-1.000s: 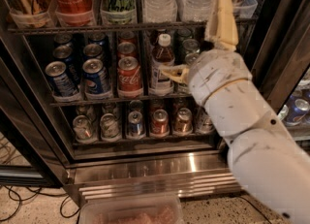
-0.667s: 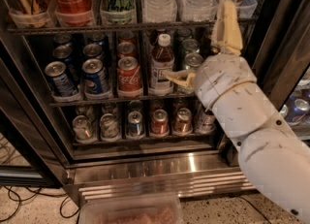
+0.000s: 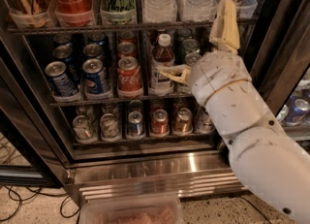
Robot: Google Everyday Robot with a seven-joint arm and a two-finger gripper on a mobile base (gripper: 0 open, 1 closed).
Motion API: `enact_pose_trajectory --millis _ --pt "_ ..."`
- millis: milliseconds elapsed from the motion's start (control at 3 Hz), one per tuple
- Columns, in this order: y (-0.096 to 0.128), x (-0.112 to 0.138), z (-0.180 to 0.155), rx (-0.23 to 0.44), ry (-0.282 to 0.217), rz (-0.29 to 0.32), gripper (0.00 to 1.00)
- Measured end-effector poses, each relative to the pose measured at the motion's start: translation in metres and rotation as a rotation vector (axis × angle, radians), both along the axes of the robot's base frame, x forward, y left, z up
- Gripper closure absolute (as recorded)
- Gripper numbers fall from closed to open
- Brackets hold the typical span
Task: Pick coke can from top shelf of fridge
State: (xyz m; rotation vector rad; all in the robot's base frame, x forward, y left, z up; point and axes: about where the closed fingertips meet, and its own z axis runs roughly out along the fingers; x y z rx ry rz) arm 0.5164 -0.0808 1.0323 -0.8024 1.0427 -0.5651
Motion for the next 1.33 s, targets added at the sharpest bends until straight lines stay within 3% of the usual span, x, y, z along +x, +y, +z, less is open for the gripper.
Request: enact_pose_trajectory --millis 667,1333 --pt "0.022 0.014 0.044 0.429 0.055 0.015 0.00" --pt "0.035 0.017 0.068 0.758 0.101 0.091 0.00"
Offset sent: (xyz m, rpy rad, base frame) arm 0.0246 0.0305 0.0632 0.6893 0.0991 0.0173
